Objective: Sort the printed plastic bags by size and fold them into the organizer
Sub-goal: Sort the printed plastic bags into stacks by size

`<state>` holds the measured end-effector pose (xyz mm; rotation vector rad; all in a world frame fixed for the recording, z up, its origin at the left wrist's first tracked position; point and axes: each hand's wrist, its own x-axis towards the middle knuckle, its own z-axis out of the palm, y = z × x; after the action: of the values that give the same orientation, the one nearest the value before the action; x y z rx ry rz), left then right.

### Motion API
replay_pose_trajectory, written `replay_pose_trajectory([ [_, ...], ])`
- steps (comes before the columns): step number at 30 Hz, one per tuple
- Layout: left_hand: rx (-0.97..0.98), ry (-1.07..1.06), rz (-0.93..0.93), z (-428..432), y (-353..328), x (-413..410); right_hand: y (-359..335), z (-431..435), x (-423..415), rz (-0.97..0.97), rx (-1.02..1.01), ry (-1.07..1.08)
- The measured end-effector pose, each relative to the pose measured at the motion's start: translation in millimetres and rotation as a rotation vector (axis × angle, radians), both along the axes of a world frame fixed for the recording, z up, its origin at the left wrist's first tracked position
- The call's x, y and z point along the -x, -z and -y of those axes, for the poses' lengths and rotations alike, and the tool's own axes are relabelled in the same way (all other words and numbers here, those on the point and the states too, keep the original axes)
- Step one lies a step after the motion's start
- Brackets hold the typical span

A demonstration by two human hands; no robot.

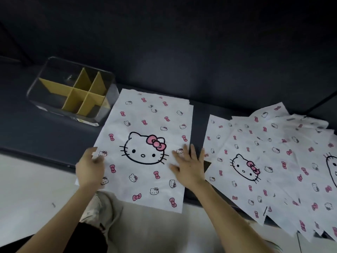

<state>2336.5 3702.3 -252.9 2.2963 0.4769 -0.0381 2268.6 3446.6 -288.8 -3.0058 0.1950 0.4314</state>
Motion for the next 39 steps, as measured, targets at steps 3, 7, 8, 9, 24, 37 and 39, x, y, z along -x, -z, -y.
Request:
replay_pose_trajectory([
  [3,-0.116,0.009,-0.019,-12,4,-12,-3,-8,-15,-0.011,0.058,-0.059],
  [7,-0.399,0.125,0.010,-20,9,-23,-5,-13,-22,-0.037,0.062,-0.069],
  [8,-0.483,0.161,0.055,-20,13,-23,-6,-12,-20,-0.022,0.058,-0.056],
  [9,-0.563,0.207,0.113,-18,16,-21,-9,-10,-16,-0.011,0.060,-0.019],
  [24,0.012,0.681,-0.059,269,27,43,1,157,149,-0.020,0.090,0.461],
  [37,-0.426,0.557,-0.103,308,28,30,-18,181,163,0.610,0.131,0.643],
  [39,-0.282,0.590,-0.118,310,31,27,-16,178,155,0.632,0.137,0.544],
])
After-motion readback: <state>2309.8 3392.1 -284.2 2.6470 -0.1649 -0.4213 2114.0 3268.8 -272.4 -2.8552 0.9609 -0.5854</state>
